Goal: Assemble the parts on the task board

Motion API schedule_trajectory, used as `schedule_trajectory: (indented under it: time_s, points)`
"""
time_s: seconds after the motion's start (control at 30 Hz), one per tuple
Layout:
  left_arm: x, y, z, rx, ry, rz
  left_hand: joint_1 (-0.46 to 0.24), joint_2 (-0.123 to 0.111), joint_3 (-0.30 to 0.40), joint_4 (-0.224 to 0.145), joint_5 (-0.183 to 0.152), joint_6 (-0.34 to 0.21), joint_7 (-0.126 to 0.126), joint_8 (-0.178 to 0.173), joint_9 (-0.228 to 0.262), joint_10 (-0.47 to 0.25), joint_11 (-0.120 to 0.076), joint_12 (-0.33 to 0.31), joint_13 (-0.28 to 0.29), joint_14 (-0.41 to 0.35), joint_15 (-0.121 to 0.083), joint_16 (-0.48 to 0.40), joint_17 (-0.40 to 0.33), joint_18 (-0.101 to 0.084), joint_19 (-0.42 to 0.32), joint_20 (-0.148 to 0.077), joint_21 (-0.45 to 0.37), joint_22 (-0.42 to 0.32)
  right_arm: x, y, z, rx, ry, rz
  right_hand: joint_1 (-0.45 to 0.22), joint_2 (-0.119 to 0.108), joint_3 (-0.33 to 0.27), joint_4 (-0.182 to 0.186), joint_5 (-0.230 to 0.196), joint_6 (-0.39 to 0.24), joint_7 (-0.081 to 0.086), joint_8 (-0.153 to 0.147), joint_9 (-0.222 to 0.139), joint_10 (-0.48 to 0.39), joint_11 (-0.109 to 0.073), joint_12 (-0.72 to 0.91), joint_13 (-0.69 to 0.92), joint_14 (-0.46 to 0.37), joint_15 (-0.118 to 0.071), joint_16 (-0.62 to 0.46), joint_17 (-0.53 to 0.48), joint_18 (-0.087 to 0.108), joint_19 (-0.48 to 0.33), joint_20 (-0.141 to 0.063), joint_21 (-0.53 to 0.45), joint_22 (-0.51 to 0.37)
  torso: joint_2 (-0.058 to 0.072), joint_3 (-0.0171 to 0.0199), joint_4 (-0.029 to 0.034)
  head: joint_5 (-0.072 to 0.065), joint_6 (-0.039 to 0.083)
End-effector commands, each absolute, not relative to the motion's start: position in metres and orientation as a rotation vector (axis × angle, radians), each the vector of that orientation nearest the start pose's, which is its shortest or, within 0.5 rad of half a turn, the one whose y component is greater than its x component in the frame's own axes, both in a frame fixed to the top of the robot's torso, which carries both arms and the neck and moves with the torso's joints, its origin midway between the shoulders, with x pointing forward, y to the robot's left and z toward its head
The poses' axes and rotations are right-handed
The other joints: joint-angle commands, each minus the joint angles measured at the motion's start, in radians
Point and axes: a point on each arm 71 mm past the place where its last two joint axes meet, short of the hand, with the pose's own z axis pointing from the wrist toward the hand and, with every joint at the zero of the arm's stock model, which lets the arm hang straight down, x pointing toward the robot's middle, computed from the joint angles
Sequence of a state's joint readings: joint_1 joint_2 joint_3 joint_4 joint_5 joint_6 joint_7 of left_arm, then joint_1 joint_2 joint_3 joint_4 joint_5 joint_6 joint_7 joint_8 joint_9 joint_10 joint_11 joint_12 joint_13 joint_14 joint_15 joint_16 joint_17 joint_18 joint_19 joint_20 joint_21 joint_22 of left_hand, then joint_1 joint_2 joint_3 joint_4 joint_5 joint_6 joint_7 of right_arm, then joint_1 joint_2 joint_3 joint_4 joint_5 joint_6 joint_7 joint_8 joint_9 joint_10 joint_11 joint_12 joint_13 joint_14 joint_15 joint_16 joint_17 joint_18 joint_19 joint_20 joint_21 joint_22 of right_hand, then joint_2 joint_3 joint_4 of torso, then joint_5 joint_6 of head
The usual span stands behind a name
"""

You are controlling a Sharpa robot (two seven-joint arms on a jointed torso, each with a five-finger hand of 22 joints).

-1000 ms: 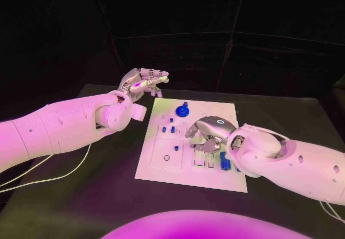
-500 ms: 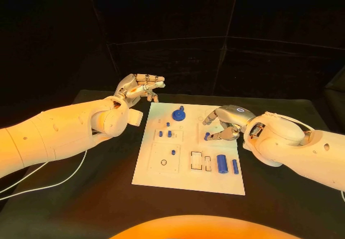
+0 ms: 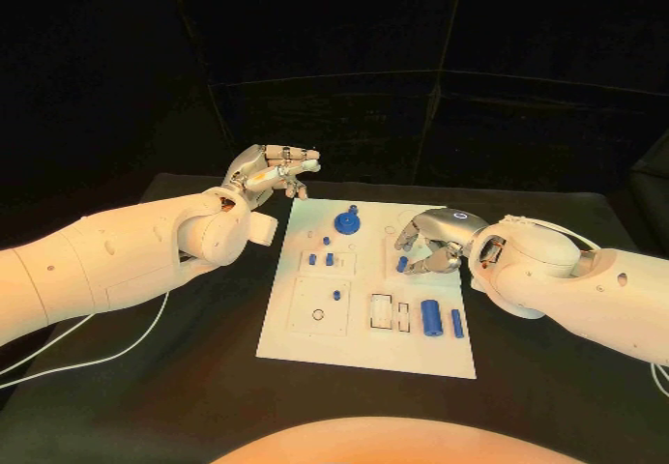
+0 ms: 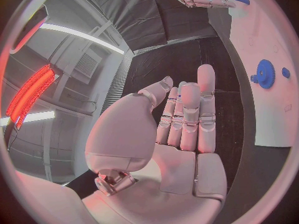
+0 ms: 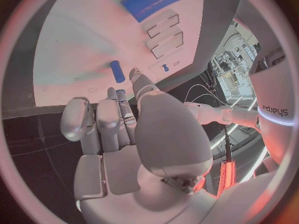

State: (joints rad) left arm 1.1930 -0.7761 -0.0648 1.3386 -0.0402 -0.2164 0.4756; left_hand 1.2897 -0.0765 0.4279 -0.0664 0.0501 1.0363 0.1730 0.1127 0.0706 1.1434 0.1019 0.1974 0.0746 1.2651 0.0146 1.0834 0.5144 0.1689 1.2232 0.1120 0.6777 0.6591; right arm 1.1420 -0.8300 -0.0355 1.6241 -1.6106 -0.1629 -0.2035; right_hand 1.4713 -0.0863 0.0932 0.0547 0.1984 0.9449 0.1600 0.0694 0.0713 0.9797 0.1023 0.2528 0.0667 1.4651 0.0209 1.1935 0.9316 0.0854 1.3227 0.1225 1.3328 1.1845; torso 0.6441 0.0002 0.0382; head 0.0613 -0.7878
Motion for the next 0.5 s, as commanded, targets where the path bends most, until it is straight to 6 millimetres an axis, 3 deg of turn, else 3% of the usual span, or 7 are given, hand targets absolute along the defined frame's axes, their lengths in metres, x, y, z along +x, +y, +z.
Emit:
schedule_trajectory:
  time_s: [0.03, 0.27, 0.5]
  points:
    - [0.5166, 0.2264, -0.1945, -1.033, 1.377, -1.563, -0.010, -0.001, -0.008, 0.000, 0.000, -0.004, 0.002, 0.002, -0.001, -0.007, -0.003, 0.006, 0.001, -0.007, -0.002, -0.007, -0.001, 0.013, -0.005, 0.000, -0.004, -0.001, 0.4531, -0.1614, -0.2131, -0.390, 1.842, 0.564, 0.005, 0.010, 0.018, -0.003, 0.030, 0.021, 0.000, 0.009, 0.002, 0.037, -0.003, 0.002, -0.005, 0.003, -0.009, 0.007, 0.003, 0.004, 0.008, -0.002, 0.001, 0.005, -0.001, -0.0003, 0.0005, 0.001, -0.002]
    - [0.5168, 0.2266, -0.1945, -1.032, 1.376, -1.564, -0.006, 0.004, -0.010, 0.000, 0.000, 0.000, 0.001, 0.006, 0.000, -0.006, -0.004, 0.011, 0.002, -0.009, -0.002, -0.006, -0.004, 0.014, -0.005, 0.000, -0.006, -0.003, 0.4546, -0.1548, -0.2171, -0.416, 1.862, 0.564, 0.010, 0.020, 0.081, 0.004, 0.029, 0.077, -0.007, 0.018, 0.004, 0.131, -0.017, -0.020, -0.004, 0.012, -0.020, 0.032, 0.034, -0.005, 0.033, -0.012, 0.028, 0.045, 0.001, 0.0000, -0.0014, 0.004, -0.005]
    - [0.5168, 0.2267, -0.1945, -1.032, 1.376, -1.564, -0.006, 0.004, -0.010, 0.000, 0.000, 0.000, 0.001, 0.006, 0.000, -0.006, -0.004, 0.011, 0.002, -0.009, -0.002, -0.006, -0.004, 0.014, -0.005, 0.000, -0.006, -0.003, 0.4560, -0.1527, -0.2196, -0.427, 1.871, 0.557, 0.009, 0.014, 0.128, 0.007, 0.021, 0.102, -0.008, 0.017, 0.002, 0.171, -0.022, -0.047, -0.004, 0.013, -0.024, 0.040, 0.040, -0.008, 0.040, -0.017, 0.037, 0.058, 0.000, -0.0002, -0.0017, 0.003, -0.007]
